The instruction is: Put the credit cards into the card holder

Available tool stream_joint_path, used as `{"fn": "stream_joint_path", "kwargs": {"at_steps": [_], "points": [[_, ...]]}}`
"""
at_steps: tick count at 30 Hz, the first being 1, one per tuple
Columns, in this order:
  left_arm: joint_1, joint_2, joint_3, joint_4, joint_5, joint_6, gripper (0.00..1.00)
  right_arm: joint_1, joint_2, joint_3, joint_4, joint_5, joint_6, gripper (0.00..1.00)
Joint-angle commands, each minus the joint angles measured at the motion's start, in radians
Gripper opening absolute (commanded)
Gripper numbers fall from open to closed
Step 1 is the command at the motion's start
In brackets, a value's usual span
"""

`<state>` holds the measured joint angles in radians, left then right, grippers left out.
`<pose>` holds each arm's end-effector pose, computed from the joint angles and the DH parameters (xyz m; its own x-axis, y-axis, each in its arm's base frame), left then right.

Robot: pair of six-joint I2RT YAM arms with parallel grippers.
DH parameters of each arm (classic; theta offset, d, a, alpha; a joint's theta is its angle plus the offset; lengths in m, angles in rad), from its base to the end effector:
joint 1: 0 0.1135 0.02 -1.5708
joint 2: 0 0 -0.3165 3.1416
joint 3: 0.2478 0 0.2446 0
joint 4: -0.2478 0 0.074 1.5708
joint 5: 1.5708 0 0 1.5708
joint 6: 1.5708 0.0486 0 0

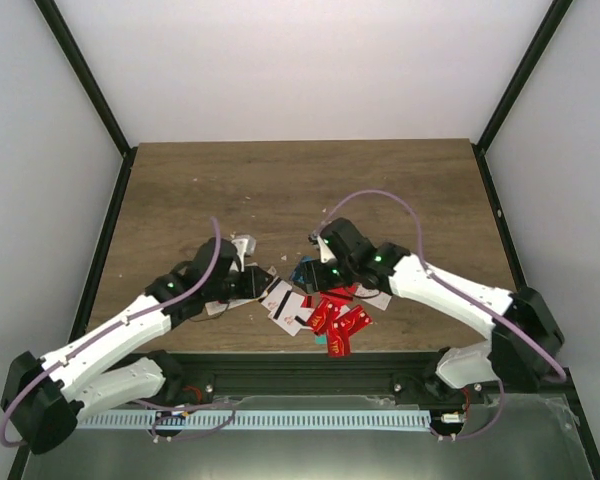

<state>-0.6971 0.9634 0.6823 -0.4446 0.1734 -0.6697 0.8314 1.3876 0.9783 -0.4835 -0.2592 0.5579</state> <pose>0.1288 -0.1188 0.2844 -0.8529 -0.0833 -0.5154 0.2575 0.7916 -0.5541 0.1792 0.2150 0.2912 -0.8807 -0.2063 -0.4264 -0.4200 0.7565 0.5014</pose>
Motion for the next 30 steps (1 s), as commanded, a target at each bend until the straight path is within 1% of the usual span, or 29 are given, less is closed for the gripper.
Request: {"fn": "stream_joint_path", "kwargs": {"at_steps": [1, 5, 9, 11, 14, 16, 18, 20, 26, 30], "points": [[-0.088, 0.065, 0.034, 0.117, 0.018, 0.010, 0.22, -0.015, -0.117, -0.053, -0.076, 0.102, 0.075, 0.67], [-0.167, 0.161, 0.061, 0.157, 0.031, 0.031, 0.22, -0.017, -0.202, -0.112, -0.155, 0.123, 0.123, 0.75], [-0.243, 0.257, 0.089, 0.195, 0.050, 0.051, 0.22, -0.017, -0.256, -0.158, -0.246, 0.105, 0.162, 0.78], [-0.270, 0.298, 0.097, 0.216, 0.058, 0.051, 0.22, -0.017, -0.256, -0.169, -0.283, 0.096, 0.161, 0.79], [-0.285, 0.334, 0.098, 0.231, 0.048, 0.038, 0.21, -0.015, -0.215, -0.155, -0.376, 0.103, 0.136, 0.81], [-0.286, 0.334, 0.088, 0.229, 0.022, 0.030, 0.21, 0.002, -0.195, -0.160, -0.413, 0.111, 0.132, 0.82], [-0.286, 0.322, 0.079, 0.223, -0.007, 0.025, 0.21, 0.032, -0.182, -0.180, -0.432, 0.121, 0.136, 0.87], [-0.285, 0.306, 0.071, 0.221, -0.027, 0.021, 0.21, 0.065, -0.165, -0.197, -0.450, 0.132, 0.149, 0.89], [-0.283, 0.266, 0.058, 0.185, -0.102, 0.009, 0.22, 0.171, -0.127, -0.226, -0.445, 0.159, 0.245, 1.00], [-0.278, 0.232, 0.043, 0.170, -0.139, 0.003, 0.23, 0.239, -0.082, -0.235, -0.417, 0.177, 0.311, 1.00]]}}
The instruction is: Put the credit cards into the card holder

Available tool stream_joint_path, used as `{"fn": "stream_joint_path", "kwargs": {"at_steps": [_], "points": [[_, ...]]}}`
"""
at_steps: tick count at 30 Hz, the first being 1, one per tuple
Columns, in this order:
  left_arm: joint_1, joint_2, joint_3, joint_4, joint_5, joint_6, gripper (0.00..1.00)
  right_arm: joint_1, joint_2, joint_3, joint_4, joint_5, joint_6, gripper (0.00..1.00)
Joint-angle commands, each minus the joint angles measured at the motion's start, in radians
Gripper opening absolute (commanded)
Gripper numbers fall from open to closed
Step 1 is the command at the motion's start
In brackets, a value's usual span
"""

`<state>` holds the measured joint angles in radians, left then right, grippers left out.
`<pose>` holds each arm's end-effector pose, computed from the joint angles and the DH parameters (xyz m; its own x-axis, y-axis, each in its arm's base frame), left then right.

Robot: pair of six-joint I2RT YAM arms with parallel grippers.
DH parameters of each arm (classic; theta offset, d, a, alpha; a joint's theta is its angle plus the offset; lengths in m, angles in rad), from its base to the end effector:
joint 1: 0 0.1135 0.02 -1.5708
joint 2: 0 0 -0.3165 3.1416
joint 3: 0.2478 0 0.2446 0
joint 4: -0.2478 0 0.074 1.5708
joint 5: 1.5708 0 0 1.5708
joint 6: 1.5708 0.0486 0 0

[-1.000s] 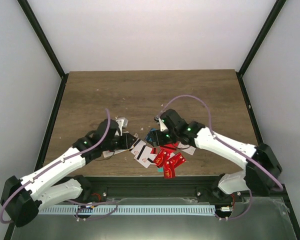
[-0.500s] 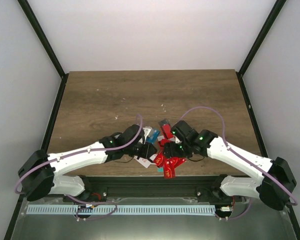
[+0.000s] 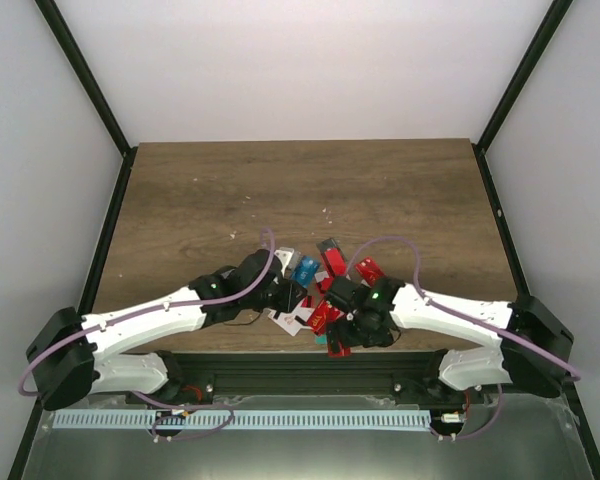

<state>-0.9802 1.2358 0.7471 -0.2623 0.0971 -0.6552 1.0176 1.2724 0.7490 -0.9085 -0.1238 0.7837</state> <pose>0.1314 -0.2044 0.2705 -0.8291 0.1476 -0.5393 0.4553 0.7381 -0.4979 0.0891 0.1557 0.2284 -0.9709 -0.2391 -0.0117 -0.2371 0.9538 0.1844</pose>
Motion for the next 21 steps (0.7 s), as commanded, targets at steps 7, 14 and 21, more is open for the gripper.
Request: {"fn": "stream_joint_path", "kwargs": {"at_steps": [7, 14, 21], "points": [[0.014, -0.075, -0.042, -0.035, -0.080, -0.010, 0.23, 0.122, 0.129, 0.007, 0.055, 0.065, 0.144, 1.00], [0.020, -0.093, -0.063, -0.036, -0.083, -0.008, 0.23, 0.140, 0.204, 0.040, 0.089, 0.075, 0.155, 0.99], [0.029, -0.115, -0.081, -0.039, -0.090, -0.002, 0.23, 0.153, 0.235, 0.059, 0.102, 0.072, 0.192, 0.97]]}}
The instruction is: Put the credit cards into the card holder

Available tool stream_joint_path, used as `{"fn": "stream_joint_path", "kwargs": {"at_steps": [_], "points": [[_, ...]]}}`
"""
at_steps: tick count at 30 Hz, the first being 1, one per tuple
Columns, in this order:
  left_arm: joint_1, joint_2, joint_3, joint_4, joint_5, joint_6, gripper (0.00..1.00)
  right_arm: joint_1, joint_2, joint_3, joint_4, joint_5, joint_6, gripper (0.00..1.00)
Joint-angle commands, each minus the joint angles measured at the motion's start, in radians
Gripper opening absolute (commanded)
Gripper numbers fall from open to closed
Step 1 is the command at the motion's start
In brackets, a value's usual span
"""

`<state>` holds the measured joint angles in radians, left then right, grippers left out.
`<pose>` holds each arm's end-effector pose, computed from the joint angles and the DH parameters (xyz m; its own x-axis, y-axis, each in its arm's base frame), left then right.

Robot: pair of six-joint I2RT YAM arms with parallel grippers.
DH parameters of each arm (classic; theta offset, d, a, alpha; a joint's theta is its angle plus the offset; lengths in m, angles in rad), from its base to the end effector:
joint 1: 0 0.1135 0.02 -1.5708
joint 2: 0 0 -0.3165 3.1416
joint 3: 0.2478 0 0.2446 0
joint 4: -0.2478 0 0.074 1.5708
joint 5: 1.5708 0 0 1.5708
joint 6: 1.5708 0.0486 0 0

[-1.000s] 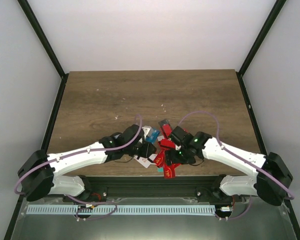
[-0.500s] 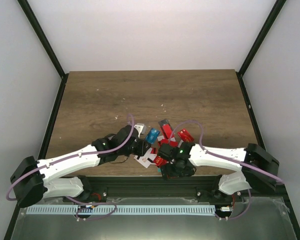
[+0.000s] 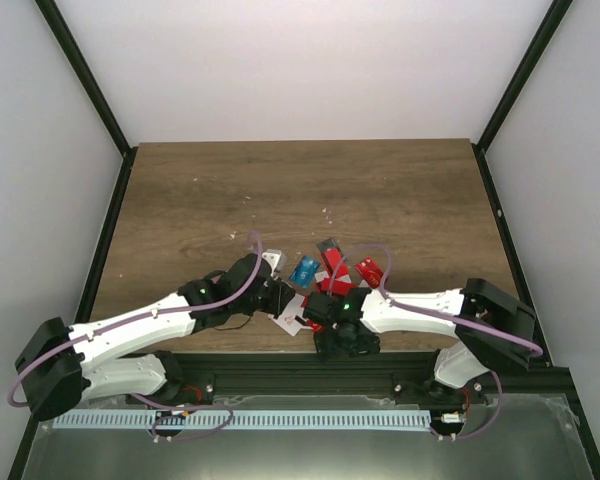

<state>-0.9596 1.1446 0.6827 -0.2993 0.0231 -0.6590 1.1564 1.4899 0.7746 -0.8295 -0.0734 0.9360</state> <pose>0.1236 -0.1783 0.2652 -0.8202 0.1037 -0.5627 0.4125 0.7886 -0.4559 0.0837 0.1991 0.1963 -0.9744 -0.2207 0.0436 -0.2177 0.9739 0.0644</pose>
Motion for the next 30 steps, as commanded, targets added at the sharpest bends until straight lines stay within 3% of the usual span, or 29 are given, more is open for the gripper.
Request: {"fn": "stream_joint_path", "kwargs": {"at_steps": [1, 8, 15, 30], "points": [[0.008, -0.026, -0.018, -0.003, -0.016, 0.003, 0.23, 0.014, 0.023, 0.034, 0.030, 0.019, 0.045, 0.97], [0.016, -0.042, -0.028, -0.016, -0.019, 0.013, 0.23, 0.014, 0.055, 0.043, 0.058, 0.027, 0.078, 0.94], [0.025, -0.070, -0.047, -0.021, -0.021, 0.019, 0.23, 0.026, 0.063, 0.055, 0.053, 0.009, 0.116, 0.81], [0.040, -0.110, -0.076, -0.029, -0.015, 0.045, 0.23, 0.062, 0.097, 0.060, 0.015, 0.018, 0.187, 0.79]]}}
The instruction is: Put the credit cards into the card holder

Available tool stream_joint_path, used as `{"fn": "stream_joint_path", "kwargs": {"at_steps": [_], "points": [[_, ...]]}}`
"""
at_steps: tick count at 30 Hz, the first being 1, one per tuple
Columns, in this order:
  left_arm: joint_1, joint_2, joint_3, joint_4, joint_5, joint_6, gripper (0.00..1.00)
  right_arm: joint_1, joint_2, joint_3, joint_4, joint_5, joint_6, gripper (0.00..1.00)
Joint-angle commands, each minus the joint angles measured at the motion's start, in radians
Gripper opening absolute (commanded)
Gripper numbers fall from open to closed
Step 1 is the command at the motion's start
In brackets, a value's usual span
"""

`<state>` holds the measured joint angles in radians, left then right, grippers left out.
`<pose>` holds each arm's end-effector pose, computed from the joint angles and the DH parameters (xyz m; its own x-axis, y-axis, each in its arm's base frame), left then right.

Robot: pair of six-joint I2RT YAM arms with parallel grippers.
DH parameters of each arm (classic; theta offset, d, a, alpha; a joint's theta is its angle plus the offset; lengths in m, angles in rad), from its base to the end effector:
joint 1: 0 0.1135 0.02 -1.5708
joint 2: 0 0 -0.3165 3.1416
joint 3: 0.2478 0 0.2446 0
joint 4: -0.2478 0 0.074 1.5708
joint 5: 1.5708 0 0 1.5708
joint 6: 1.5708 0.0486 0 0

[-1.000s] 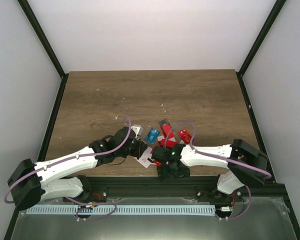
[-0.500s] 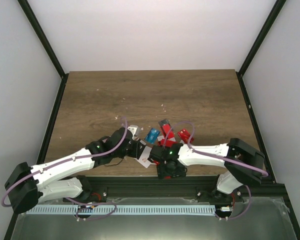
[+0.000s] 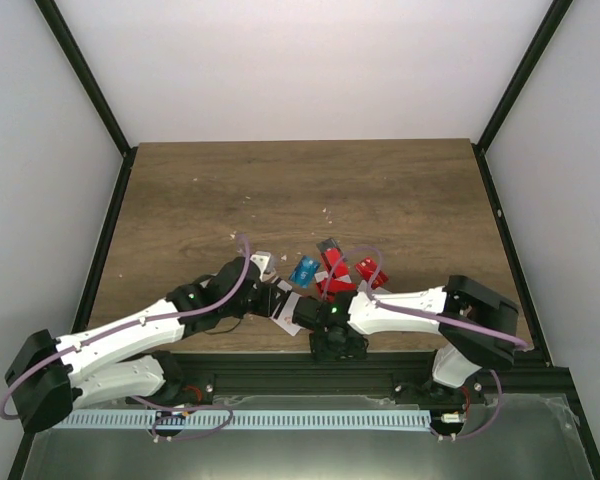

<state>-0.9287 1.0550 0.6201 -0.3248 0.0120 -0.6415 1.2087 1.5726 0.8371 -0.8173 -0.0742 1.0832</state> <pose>0.1152 -0.1550 0.2589 -0.8128 0.0877 -0.5760 0.3990 0.8042 -0.4405 0.0812 0.2246 0.1929 -0.9903 -0.1270 0.0570 -0.1242 0.9910 0.0506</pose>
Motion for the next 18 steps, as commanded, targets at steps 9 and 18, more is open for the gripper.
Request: {"fn": "stream_joint_path", "kwargs": {"at_steps": [9, 18], "points": [[0.021, -0.036, -0.028, -0.007, 0.001, 0.032, 0.23, 0.006, 0.056, 0.012, -0.010, 0.119, 0.079, 0.79], [0.029, -0.040, -0.039, -0.004, 0.004, 0.032, 0.23, -0.017, 0.053, 0.010, 0.009, 0.162, 0.086, 0.70]]}}
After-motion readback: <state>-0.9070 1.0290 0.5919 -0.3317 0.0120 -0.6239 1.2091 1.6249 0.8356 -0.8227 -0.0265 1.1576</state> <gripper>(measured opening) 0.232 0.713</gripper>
